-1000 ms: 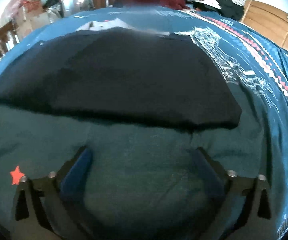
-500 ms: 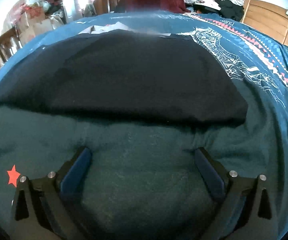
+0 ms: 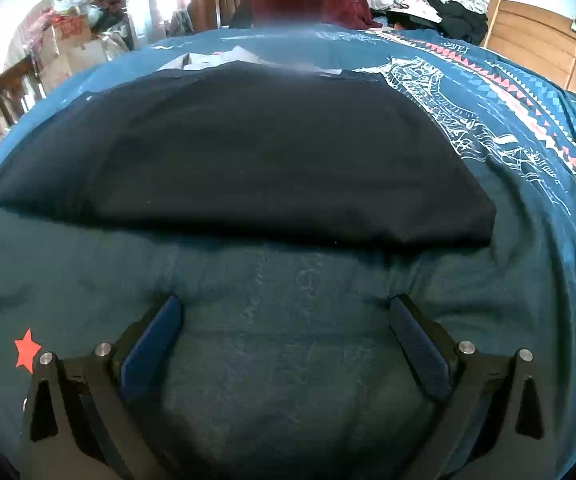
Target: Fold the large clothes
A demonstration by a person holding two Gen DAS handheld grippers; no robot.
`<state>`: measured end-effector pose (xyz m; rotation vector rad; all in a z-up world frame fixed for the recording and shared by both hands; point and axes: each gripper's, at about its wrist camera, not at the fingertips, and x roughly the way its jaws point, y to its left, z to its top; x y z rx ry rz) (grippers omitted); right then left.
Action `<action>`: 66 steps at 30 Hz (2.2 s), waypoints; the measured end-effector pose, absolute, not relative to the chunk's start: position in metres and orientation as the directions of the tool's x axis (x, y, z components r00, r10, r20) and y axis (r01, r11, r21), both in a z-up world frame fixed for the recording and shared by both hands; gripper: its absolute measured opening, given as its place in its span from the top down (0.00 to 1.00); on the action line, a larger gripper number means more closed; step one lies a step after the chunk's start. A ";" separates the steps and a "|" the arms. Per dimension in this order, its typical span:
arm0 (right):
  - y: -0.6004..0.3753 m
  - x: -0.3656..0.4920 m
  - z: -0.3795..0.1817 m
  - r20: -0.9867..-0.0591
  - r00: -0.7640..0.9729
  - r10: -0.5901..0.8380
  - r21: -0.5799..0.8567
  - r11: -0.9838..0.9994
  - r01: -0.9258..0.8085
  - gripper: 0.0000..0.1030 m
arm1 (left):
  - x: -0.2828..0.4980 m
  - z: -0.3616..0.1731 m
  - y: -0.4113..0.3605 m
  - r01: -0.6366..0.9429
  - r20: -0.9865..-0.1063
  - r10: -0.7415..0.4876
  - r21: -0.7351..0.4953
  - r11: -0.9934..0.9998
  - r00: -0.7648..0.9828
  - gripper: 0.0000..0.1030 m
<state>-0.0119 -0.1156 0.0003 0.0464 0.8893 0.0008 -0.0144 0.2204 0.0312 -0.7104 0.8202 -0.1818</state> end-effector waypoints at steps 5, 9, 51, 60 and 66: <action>-0.115 -0.012 0.000 -0.776 0.631 0.021 0.041 0.999 0.018 0.00 | 0.011 0.022 0.214 -0.160 -0.636 -0.416 -0.650 0.743 0.649 0.45; -0.115 -0.012 0.000 -0.776 0.630 0.020 0.041 0.999 0.018 0.00 | 0.019 0.016 0.214 -0.195 -0.642 -0.394 -0.650 0.735 0.657 0.47; 0.066 0.273 0.097 -0.725 0.262 0.638 0.499 0.747 -0.440 0.88 | 0.012 0.105 -0.022 0.355 -0.510 -0.224 0.173 0.919 0.830 0.98; -0.177 0.230 0.054 -0.653 0.429 0.624 0.634 0.760 -0.141 0.91 | 0.009 0.087 -0.160 0.690 -0.624 -0.485 0.122 0.714 0.613 0.98; -0.250 0.231 0.009 -0.641 0.408 0.650 0.705 0.709 -0.021 0.91 | 0.009 0.070 -0.201 0.729 -0.686 -0.493 0.079 0.680 0.535 0.98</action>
